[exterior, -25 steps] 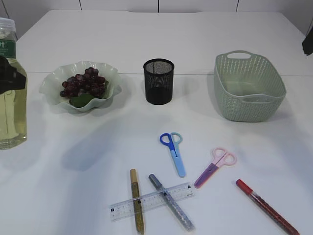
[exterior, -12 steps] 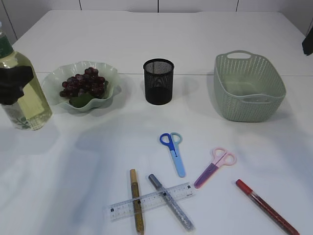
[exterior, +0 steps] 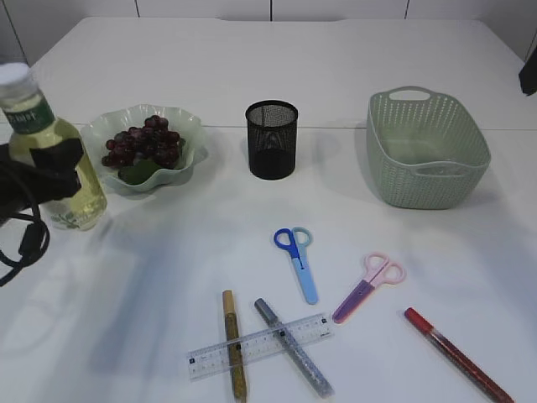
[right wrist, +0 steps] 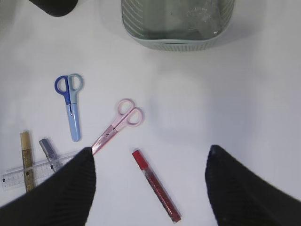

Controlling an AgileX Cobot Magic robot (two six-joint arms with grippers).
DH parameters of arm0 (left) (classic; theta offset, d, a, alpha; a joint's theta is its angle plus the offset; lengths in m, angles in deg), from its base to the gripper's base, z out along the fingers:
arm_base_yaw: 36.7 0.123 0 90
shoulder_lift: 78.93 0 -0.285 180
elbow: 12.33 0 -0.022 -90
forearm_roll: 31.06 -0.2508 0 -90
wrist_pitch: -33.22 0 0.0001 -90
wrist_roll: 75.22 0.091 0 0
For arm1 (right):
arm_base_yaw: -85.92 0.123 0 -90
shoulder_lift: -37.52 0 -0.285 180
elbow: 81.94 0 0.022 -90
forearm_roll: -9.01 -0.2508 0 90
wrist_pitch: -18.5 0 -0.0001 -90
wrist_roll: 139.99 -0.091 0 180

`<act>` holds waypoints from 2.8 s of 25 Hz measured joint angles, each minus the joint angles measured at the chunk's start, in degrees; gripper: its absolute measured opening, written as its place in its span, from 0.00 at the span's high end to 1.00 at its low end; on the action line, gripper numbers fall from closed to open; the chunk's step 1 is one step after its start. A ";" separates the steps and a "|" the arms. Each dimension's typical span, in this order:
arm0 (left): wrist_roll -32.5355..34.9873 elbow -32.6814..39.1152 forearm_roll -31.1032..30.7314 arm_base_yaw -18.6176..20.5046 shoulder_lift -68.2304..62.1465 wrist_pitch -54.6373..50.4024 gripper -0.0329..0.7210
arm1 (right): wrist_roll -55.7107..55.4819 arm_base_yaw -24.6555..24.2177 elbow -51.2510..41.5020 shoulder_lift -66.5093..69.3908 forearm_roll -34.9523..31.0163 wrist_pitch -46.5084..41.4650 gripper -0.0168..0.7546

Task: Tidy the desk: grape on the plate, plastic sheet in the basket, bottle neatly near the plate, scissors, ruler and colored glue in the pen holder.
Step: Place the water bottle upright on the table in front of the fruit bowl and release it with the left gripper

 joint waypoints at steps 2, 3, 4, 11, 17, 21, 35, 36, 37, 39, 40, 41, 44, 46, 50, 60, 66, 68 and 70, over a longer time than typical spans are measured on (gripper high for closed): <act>0.00 0.00 0.38 -0.51 -2.16 0.00 0.38 | 0.00 0.00 0.00 0.00 0.00 0.00 0.25; 0.00 -0.10 0.38 -0.81 -2.75 0.00 0.38 | 0.00 0.00 0.00 0.00 0.00 0.00 0.25; 0.00 -0.23 0.38 -1.20 -3.34 0.00 0.38 | 0.00 0.00 0.00 0.00 0.00 0.00 0.25; 0.00 -5.14 0.38 -1.67 -7.41 0.68 0.38 | 0.30 0.00 0.00 0.00 0.04 0.00 0.25; 0.00 -8.45 0.13 -1.67 -12.81 0.68 0.38 | 0.30 0.00 0.00 0.00 0.04 0.00 0.25; 0.00 -9.64 -1.36 -1.67 -15.47 1.00 0.38 | 0.30 0.00 0.00 0.00 0.04 0.00 0.25; 0.00 -9.95 -3.11 -1.67 -15.56 0.87 0.37 | 0.41 0.00 0.00 0.00 0.04 0.00 0.25; 0.00 -10.04 -3.41 -1.67 -15.56 0.87 0.36 | 0.41 0.00 0.00 0.00 0.04 0.00 0.25; 0.00 -10.04 -3.56 -1.67 -15.56 0.87 0.35 | 0.41 0.00 0.00 0.00 0.04 0.00 0.25; 0.00 -10.04 -4.12 -1.67 -15.56 0.87 0.30 | 0.41 0.00 0.00 0.00 0.04 0.00 0.25; 0.00 -10.04 -4.57 -1.67 -15.56 0.87 0.28 | 0.41 0.00 0.00 0.00 0.04 0.00 0.25; 0.00 -10.04 -4.57 -1.67 -15.56 0.87 0.25 | 0.41 0.00 0.00 0.00 0.04 0.00 0.25; 0.00 -10.04 -4.26 -1.67 -15.56 0.87 0.22 | 0.41 0.00 0.00 0.00 0.04 0.00 0.25; 0.00 -10.04 -4.13 -1.67 -15.56 1.71 0.22 | 0.41 0.00 0.00 0.00 0.04 0.00 0.25; 0.00 -10.08 -4.04 -1.67 -15.56 2.08 0.22 | 0.41 0.00 0.00 0.00 -0.06 0.00 0.25; 0.00 -10.08 -3.87 -1.67 -12.23 2.25 0.21 | 0.51 0.00 0.00 0.00 -0.06 0.00 0.25; 0.04 -10.31 -3.78 -1.67 -7.05 4.96 0.22 | 0.51 0.00 0.00 0.00 -0.06 0.00 0.25; 0.42 -10.31 -3.78 -1.67 -5.44 4.96 0.23 | 0.51 0.00 0.00 0.00 -0.06 0.00 0.25; 0.99 -10.31 -3.78 -1.67 -3.53 4.86 0.23 | 0.51 0.00 0.00 0.00 -0.06 0.00 0.25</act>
